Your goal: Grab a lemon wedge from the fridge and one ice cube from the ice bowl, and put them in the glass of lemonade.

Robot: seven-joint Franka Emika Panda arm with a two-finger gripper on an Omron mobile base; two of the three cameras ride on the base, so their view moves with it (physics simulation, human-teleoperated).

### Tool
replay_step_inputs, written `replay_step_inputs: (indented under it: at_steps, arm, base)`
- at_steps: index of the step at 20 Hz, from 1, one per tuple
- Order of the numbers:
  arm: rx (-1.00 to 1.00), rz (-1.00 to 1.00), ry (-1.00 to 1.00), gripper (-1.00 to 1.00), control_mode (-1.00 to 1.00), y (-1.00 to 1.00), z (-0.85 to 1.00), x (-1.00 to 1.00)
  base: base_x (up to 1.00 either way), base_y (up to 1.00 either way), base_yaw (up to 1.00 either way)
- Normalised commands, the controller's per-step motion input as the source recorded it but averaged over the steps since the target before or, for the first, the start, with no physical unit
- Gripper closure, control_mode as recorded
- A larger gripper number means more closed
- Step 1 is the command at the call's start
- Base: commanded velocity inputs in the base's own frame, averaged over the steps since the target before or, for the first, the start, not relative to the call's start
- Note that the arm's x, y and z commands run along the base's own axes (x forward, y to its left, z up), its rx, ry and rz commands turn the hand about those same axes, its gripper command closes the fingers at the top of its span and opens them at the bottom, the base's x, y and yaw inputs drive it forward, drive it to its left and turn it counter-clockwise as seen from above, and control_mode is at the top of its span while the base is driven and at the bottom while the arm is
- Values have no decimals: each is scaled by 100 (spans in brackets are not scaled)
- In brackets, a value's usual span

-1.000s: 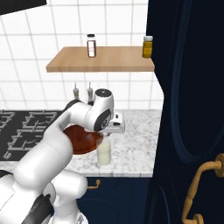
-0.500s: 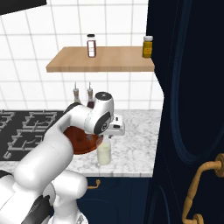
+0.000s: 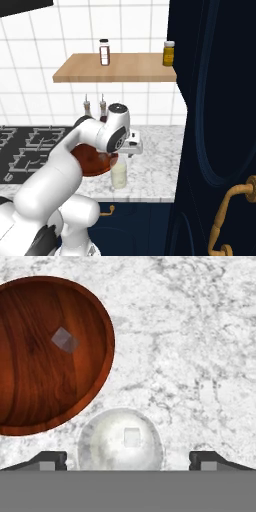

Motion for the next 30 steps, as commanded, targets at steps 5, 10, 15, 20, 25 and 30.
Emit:
replay_step_inputs:
  at_steps: [5, 10, 15, 20, 25, 30]
  arm:
    - [0, 0, 0, -100, -100, 14, 53, -7]
    - [0, 0, 0, -100, -100, 0, 27, -10]
    - [0, 0, 0, -100, -100, 1, 7, -12]
    - [0, 0, 0, -100, -100, 10, 3, -3]
    - [0, 0, -3, -100, -100, 27, 12, -11]
    - [1, 0, -4, -100, -100, 9, 4, -44]
  base:
    - [0, 0, 0]
    - [0, 0, 0]
    - [0, 0, 0]
    - [0, 0, 0]
    - [0, 0, 0]
    - [0, 0, 0]
